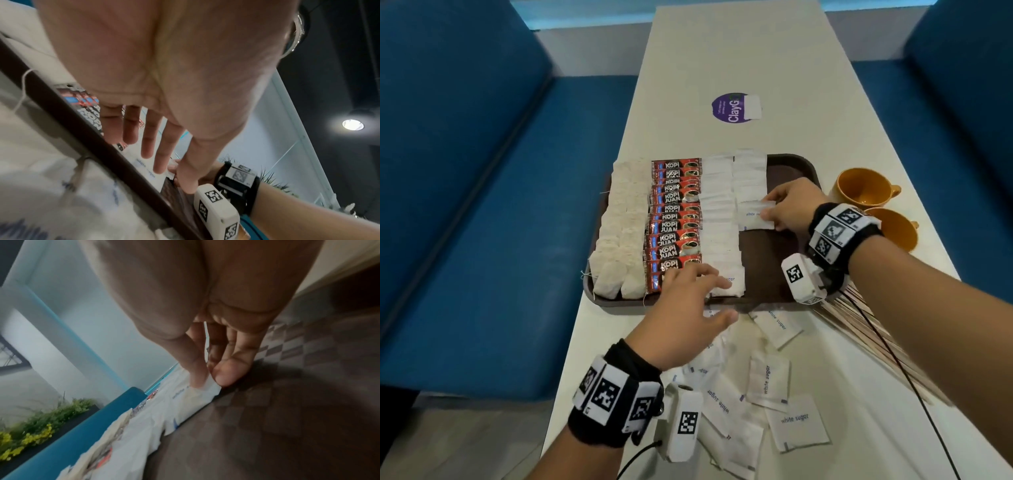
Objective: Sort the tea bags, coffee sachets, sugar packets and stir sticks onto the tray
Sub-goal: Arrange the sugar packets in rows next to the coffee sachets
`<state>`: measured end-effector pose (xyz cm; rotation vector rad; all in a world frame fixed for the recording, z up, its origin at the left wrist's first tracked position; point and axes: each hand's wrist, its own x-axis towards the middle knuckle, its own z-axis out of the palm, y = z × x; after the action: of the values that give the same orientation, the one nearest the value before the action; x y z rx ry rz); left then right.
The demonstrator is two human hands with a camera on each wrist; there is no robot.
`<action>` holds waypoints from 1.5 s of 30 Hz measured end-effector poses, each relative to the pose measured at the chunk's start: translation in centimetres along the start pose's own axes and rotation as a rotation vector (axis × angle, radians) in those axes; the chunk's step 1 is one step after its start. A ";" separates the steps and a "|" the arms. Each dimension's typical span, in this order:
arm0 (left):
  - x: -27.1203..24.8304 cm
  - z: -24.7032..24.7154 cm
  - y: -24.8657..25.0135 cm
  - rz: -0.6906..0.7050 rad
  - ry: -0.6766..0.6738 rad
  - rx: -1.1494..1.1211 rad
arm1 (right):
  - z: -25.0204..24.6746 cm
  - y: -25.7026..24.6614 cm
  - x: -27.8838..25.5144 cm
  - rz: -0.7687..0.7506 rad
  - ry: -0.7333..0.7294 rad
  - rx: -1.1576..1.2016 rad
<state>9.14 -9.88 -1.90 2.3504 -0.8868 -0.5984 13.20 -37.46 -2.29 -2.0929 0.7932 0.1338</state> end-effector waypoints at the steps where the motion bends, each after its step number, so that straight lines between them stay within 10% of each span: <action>1: -0.1 0.2 -0.1 0.001 -0.012 0.009 | 0.1 -0.2 0.3 -0.011 0.007 -0.035; 17: -0.7 0.8 0.0 0.020 -0.044 0.040 | -0.1 -1.4 0.4 -0.011 0.106 -0.164; 24: -3.2 -0.9 -1.3 -0.002 0.198 -0.198 | -1.7 -1.6 -9.5 -0.255 0.087 -0.101; 33: -8.3 0.5 -1.7 0.022 -0.215 0.122 | 3.0 6.3 -20.6 -0.410 -0.174 -0.545; 45: -10.9 2.7 -0.8 0.058 -0.025 0.030 | 3.5 8.7 -23.5 -0.385 -0.069 -0.457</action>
<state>0.52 -2.64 -2.16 2.3398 -0.9778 -0.5958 -9.77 -26.89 -1.87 -2.6155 0.3213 0.1888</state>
